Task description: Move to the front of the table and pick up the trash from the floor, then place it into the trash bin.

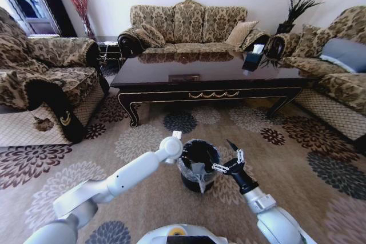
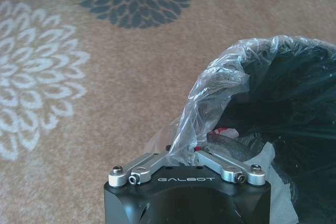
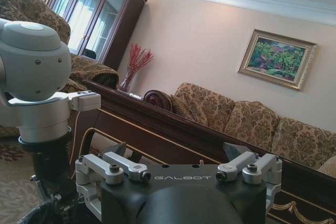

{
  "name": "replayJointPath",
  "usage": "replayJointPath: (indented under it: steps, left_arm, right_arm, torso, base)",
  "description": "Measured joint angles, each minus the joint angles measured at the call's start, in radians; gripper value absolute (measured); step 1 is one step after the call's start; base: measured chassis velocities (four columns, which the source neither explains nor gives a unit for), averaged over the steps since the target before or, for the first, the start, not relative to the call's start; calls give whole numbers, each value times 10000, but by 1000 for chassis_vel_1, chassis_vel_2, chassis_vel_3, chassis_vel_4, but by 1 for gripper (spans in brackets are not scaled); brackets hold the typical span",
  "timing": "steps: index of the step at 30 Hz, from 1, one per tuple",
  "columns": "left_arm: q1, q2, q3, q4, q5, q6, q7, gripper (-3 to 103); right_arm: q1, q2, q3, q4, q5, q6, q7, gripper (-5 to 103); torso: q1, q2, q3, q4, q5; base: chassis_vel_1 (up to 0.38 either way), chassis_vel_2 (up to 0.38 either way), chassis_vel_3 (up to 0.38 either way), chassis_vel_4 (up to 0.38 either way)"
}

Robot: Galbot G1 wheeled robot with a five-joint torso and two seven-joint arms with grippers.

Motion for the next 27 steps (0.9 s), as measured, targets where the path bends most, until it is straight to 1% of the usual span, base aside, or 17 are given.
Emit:
replayJointPath:
  steps: [2, 5, 6, 9, 13, 16, 18, 20, 22, 27]
  left_arm:
    - [96, 56, -116, -42, 8, -1, -22, 0]
    - [451, 401, -462, -273, 23, -1, -71, 0]
    - [451, 401, -462, -273, 23, -1, -71, 0]
    - [895, 764, -888, -450, 49, -1, -63, 0]
    - [1328, 1032, -1262, -507, 199, -1, -9, 0]
    - [1843, 1419, -1733, -565, 500, -1, 219, 0]
    - [1916, 1478, -1810, -564, 598, -1, 292, 0]
    - [2157, 1658, -2120, -489, 1079, -1, 654, 0]
    - [2294, 1744, -2307, -475, 1234, -1, 738, 0]
    - [2480, 1781, -2489, -478, 1297, -1, 780, 0]
  right_arm:
    - [0, 7, 0, -3, 0, 0, 1, 100]
    - [-7, 34, -29, -17, 0, 0, 2, 100]
    - [-7, 34, -29, -17, 0, 0, 2, 100]
    - [-1, 45, -69, -41, -1, 0, 2, 100]
    - [-6, 82, -84, -65, -1, 0, 2, 100]
    - [-23, 127, -153, -140, -24, 5, -18, 100]
    - [-22, 133, -167, -152, -34, 7, -23, 100]
    - [-16, 155, -225, -180, -75, 9, -37, 100]
    - [-19, 171, -243, -192, -88, 9, -44, 100]
    - [-50, 184, -251, -212, -124, 18, -50, 100]
  torso:
    - [0, 0, 0, 0, 0]
    - [0, 0, 0, 0, 0]
    - [0, 0, 0, 0, 0]
    - [1, 0, 0, 0, -1]
    - [0, 0, 0, 0, -1]
    - [0, 0, 0, 0, -2]
    - [0, 0, 0, 0, -1]
    - [0, 0, 0, 0, 0]
    - [0, 0, 0, 1, -1]
    - [0, 0, 0, -1, -1]
  base:
    - [0, 0, 0, 0]
    - [0, 0, 0, 0]
    - [0, 0, 0, 0]
    - [0, 0, 0, 0]
    - [0, 0, 0, 0]
    - [0, 0, 0, 0]
    - [0, 0, 0, 0]
    - [0, 0, 0, 0]
    - [0, 0, 0, 0]
    - [0, 0, 0, 0]
